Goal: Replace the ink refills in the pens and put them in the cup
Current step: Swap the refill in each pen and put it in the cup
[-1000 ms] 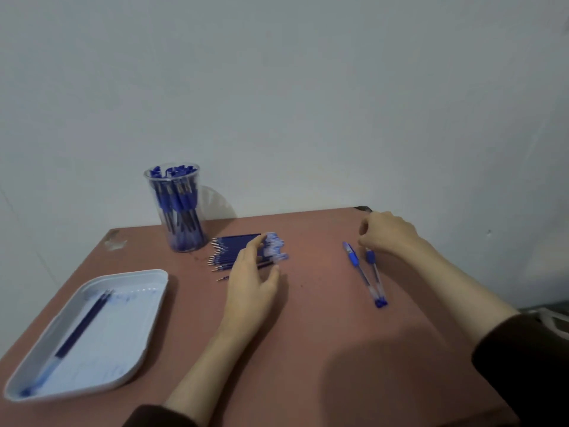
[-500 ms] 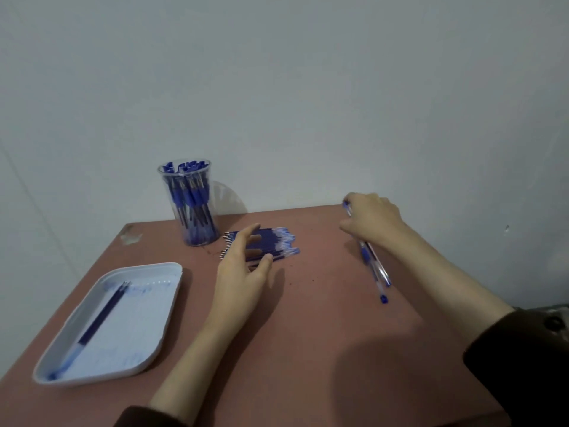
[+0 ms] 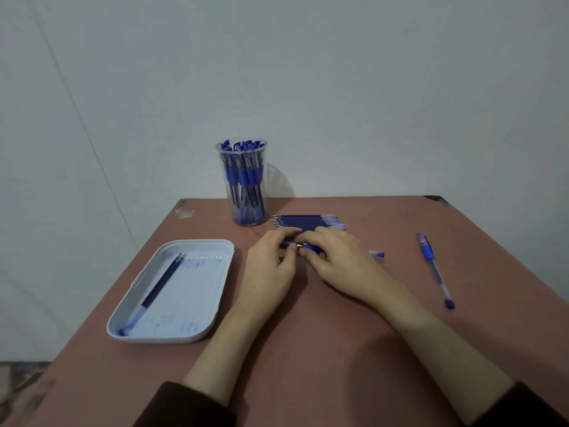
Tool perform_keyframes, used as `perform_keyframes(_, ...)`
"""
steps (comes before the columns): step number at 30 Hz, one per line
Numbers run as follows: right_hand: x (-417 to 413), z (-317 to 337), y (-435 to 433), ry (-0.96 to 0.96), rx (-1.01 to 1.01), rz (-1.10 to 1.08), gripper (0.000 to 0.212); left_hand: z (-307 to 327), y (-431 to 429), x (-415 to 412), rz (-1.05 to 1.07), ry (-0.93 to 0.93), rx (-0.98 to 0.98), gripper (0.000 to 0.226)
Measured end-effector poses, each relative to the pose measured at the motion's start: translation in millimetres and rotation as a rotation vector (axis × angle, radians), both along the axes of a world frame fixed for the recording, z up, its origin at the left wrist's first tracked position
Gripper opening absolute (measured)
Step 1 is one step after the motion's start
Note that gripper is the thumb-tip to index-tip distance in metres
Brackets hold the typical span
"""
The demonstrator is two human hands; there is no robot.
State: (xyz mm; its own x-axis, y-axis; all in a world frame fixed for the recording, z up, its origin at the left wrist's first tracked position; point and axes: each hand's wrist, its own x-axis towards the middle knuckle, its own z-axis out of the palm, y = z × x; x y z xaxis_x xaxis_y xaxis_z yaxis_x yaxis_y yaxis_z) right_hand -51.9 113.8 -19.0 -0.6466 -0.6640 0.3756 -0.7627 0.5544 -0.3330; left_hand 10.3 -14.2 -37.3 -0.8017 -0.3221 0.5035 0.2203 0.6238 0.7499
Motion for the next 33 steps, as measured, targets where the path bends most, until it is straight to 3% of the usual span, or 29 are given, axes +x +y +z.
perform_keyframes(11,-6.9,1.1,13.4,-0.069,-0.076,-0.092,0.022,6.5,1.5,0.9,0.011,-0.014,0.026,0.016)
perform_keyframes(24,-4.1,2.0,16.4,-0.056,-0.018,-0.113,0.029,5.6,-2.2,2.0,0.003,-0.034,0.088,0.01)
perform_keyframes(29,-9.3,5.8,22.2,-0.027,0.106,-0.278,0.026,7.1,-5.5,0.8,0.095,-0.056,0.122,0.009)
perform_keyframes(33,-16.8,6.0,26.0,-0.067,-0.037,-0.357,0.028,9.8,-3.9,2.9,-0.085,-0.194,0.155,0.009)
